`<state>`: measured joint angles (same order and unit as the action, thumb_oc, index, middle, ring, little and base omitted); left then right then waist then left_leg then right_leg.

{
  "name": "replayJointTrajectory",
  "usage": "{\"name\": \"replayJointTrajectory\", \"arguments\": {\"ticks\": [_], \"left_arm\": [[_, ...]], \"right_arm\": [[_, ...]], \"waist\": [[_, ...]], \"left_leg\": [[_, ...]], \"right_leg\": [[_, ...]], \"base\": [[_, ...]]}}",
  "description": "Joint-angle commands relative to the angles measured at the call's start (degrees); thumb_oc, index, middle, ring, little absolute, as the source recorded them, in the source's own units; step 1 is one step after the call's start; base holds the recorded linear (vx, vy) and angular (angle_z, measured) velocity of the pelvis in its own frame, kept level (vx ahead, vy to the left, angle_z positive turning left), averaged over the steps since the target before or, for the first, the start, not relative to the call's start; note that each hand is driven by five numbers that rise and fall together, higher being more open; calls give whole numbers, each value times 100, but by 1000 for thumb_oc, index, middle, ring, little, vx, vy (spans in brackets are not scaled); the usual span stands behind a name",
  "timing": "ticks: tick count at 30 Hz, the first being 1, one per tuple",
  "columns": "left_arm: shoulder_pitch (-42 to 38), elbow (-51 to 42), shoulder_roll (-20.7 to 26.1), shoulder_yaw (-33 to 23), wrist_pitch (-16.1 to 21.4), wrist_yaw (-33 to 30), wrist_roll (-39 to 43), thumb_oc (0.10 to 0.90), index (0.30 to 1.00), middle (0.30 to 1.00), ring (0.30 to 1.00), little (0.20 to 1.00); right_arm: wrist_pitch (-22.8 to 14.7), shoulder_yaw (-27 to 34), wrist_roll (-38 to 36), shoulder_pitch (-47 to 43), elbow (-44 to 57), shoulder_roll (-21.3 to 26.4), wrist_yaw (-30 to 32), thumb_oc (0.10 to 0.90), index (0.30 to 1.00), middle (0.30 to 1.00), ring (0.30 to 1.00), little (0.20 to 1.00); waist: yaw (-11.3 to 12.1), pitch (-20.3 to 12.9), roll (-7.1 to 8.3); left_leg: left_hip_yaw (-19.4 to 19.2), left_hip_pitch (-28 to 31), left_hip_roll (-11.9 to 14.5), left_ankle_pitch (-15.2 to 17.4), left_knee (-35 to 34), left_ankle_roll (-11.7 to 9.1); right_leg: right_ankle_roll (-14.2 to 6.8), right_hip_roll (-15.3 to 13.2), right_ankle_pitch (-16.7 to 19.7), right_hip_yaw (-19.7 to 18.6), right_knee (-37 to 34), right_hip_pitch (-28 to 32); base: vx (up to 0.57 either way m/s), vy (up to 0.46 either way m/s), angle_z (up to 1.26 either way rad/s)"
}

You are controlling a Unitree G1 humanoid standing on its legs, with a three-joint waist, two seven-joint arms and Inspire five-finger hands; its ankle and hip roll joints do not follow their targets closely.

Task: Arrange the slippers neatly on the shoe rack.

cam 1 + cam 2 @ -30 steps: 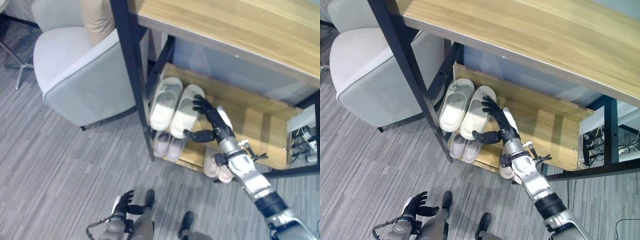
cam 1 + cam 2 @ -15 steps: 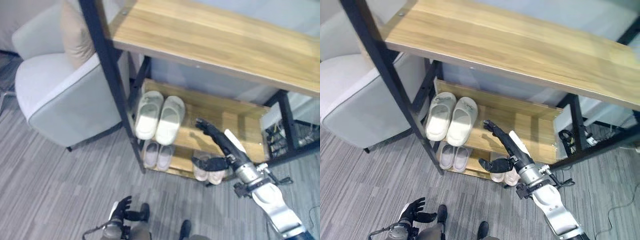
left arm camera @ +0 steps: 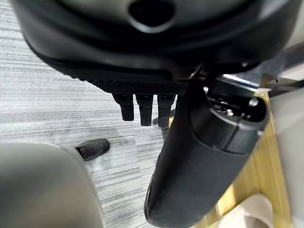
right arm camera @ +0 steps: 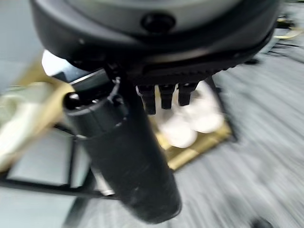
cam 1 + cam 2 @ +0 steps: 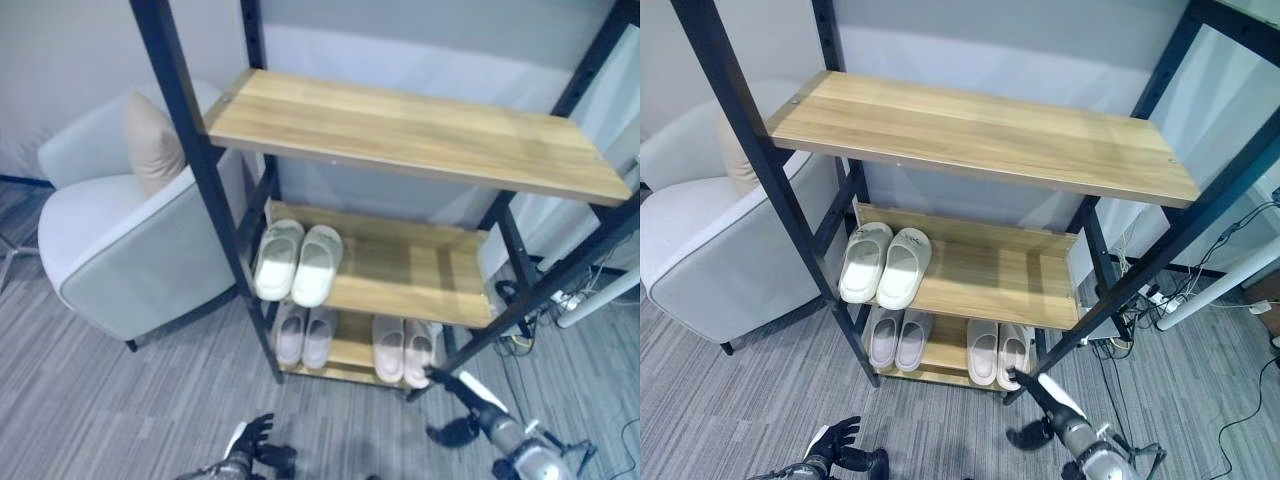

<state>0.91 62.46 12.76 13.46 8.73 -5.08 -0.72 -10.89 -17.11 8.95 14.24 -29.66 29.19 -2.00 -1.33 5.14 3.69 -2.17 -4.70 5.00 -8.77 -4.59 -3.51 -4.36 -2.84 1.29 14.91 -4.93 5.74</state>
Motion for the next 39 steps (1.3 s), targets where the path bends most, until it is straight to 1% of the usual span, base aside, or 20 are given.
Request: {"name": "replayJointTrajectory", "arguments": {"ticks": [1,4,6,7,8,9,11,16,17,18,22,23,24,25,26,27,31,32,34,39], "left_arm": [[-146,225,76,226,115,24,-206,800,900,900,900,900],[-136,212,99,304,120,18,-214,800,900,900,900,900],[-190,246,95,358,121,-5,-235,800,900,900,900,900],[-193,268,80,376,121,-7,-247,800,900,900,900,900],[-223,328,62,399,104,-12,-270,800,900,900,900,900],[-226,330,64,397,106,-12,-271,800,900,900,900,900],[-260,436,17,405,99,-2,-286,800,900,900,900,900],[-336,485,-26,439,88,18,-315,800,900,900,900,900],[-389,468,-27,523,92,58,-366,800,900,900,900,900],[-416,437,-24,558,93,67,-381,800,900,900,900,900],[-537,413,34,621,102,81,-379,800,900,900,900,900],[-558,421,90,572,95,60,-376,800,900,900,900,900],[-561,422,92,571,95,60,-377,800,900,900,900,900],[-612,440,137,531,95,30,-365,800,900,900,900,900],[-698,450,236,486,97,26,-334,800,900,900,900,900],[-700,450,238,486,97,27,-333,800,900,900,900,900],[-768,484,385,448,72,58,-371,800,900,900,900,900],[-727,437,414,441,70,63,-391,800,900,900,900,900],[-694,401,434,409,79,69,-382,800,900,900,900,900],[-766,394,397,522,78,144,-460,800,900,900,900,900]], "right_arm": [[-148,-166,22,-404,-319,-164,515,800,900,900,900,900],[-58,-291,85,-578,-1220,-377,680,800,900,900,900,900],[0,-343,53,-713,-1613,-464,731,800,900,900,900,900],[19,-368,60,-743,-1778,-501,738,800,900,900,900,900],[48,-387,62,-783,-1961,-548,729,800,900,900,900,900],[43,-390,62,-790,-1972,-555,732,800,900,900,900,900],[94,-411,60,-831,-2348,-655,729,800,900,900,900,900],[198,-394,154,-898,-2790,-742,726,800,900,900,900,900],[276,-384,241,-907,-3164,-841,708,800,900,900,900,900],[322,-355,258,-944,-3303,-871,725,800,900,900,900,900],[439,-348,355,-1043,-3552,-952,752,800,900,900,900,900],[497,-345,422,-1113,-3629,-990,778,800,900,900,900,900],[497,-345,423,-1117,-3632,-993,780,800,900,900,900,900],[534,-348,455,-1200,-3666,-1010,795,800,900,900,900,900],[575,-375,470,-1275,-3698,-1050,793,800,900,900,900,900],[575,-376,470,-1278,-3699,-1052,793,800,900,900,900,900],[537,-368,363,-1195,-3733,-1100,745,800,900,900,900,900],[544,-366,376,-1130,-3765,-1130,714,800,900,900,900,900],[556,-375,415,-1088,-3783,-1152,718,800,900,900,900,900],[540,-381,408,-1089,-3793,-1168,728,800,900,900,900,900]], "waist": [[106,9,-92],[169,110,-161],[188,231,-158],[180,252,-137],[137,269,-23],[130,271,-20],[33,235,123],[-65,234,199],[-168,206,165],[-194,205,123],[-226,290,123],[-209,336,127],[-195,335,133],[-193,392,138],[-181,440,129],[-176,438,132],[-101,356,76],[-24,241,89],[66,107,122],[32,-45,101]], "left_leg": [[-14,-72,486,-85,115,-439],[61,-214,570,-237,173,-497],[177,-400,524,-175,434,-476],[244,-383,459,-53,554,-417],[335,-357,243,313,943,-314],[342,-379,238,348,993,-308],[354,-241,3,910,1530,-212],[485,-13,-156,1436,2149,-135],[429,249,-171,1699,1931,-124],[443,409,-191,1757,1714,-100],[499,432,-333,1721,1348,-14],[413,440,-388,1672,1108,56],[398,450,-392,1660,1087,60],[343,452,-389,1599,968,76],[318,375,-360,1501,890,130],[312,372,-362,1499,888,131],[255,273,-419,1251,603,282],[225,297,-464,1140,393,288],[156,309,-451,996,192,249],[41,264,-399,858,23,150]], "right_leg": [[44,284,-775,-469,290,0],[74,328,-763,-478,196,44],[108,299,-713,-501,217,-22],[117,266,-657,-514,247,-88],[113,120,-513,-503,295,-207],[107,117,-520,-497,295,-202],[98,-62,-370,-486,312,-344],[61,-167,-248,-533,383,-486],[13,-204,-202,-539,443,-599],[-45,-213,-163,-560,486,-677],[-235,-415,44,-686,668,-974],[-390,-543,218,-748,709,-1143],[-394,-545,222,-764,710,-1152],[-475,-631,366,-787,800,-1321],[-558,-628,332,-915,915,-1445],[-558,-629,329,-922,923,-1455],[-449,-324,-119,-1209,1409,-1205],[-426,-206,-256,-1214,1304,-981],[-442,-190,-341,-1184,1099,-787],[-415,-176,-395,-1243,684,-592]], "base": [[-117,-32,4],[-133,-5,12],[-180,18,-1],[-233,22,2],[-168,18,9],[-156,26,12],[-107,46,15],[-41,105,-2],[-7,219,18],[1,177,18],[-47,203,13],[-58,134,6],[-107,190,-7],[-165,116,-31],[-165,114,-38],[-189,112,-29],[-124,127,-4],[-67,70,-6],[-80,-10,-7],[-53,-20,2]]}}
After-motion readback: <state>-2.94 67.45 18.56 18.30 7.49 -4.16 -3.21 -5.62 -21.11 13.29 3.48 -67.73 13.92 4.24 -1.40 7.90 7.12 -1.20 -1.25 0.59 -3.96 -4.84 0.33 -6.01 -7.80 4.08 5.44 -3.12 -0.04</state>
